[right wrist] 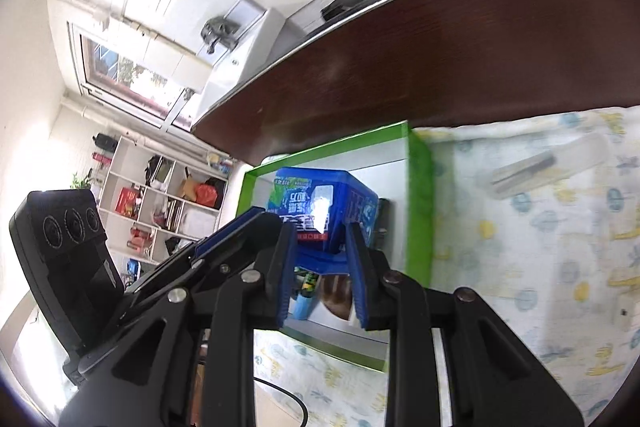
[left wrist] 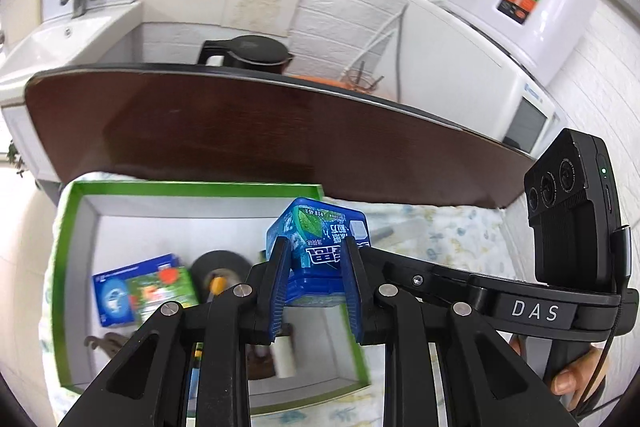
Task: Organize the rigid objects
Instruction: 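Carry the blue mint box with both tools into the green box and release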
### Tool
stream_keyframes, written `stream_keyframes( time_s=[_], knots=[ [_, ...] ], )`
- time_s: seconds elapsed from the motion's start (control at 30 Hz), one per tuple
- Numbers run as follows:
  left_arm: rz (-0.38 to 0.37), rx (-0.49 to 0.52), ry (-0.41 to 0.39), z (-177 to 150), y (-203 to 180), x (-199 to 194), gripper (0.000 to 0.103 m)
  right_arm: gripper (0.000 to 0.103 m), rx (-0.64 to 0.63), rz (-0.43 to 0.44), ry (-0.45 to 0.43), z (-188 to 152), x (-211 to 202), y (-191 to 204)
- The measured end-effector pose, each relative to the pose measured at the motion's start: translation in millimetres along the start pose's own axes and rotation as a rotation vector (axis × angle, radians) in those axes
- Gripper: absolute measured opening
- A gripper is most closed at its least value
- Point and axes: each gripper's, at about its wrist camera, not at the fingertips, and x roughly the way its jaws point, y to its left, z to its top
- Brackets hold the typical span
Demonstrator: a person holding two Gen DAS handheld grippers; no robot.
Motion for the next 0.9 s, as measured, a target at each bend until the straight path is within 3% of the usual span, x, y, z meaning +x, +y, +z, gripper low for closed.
stream_keyframes(
  time_s=[0.43,0.9],
  knots=[
    [-0.023,-0.096,0.033,-14,70,6,0.024,0.025,-0.033,-0.051,0.093,-6,57,24],
    [-0.023,-0.091,0.069,-16,68,16,0.024,0.025,-0.018,-0.078,0.099,-5,59,14]
  ],
)
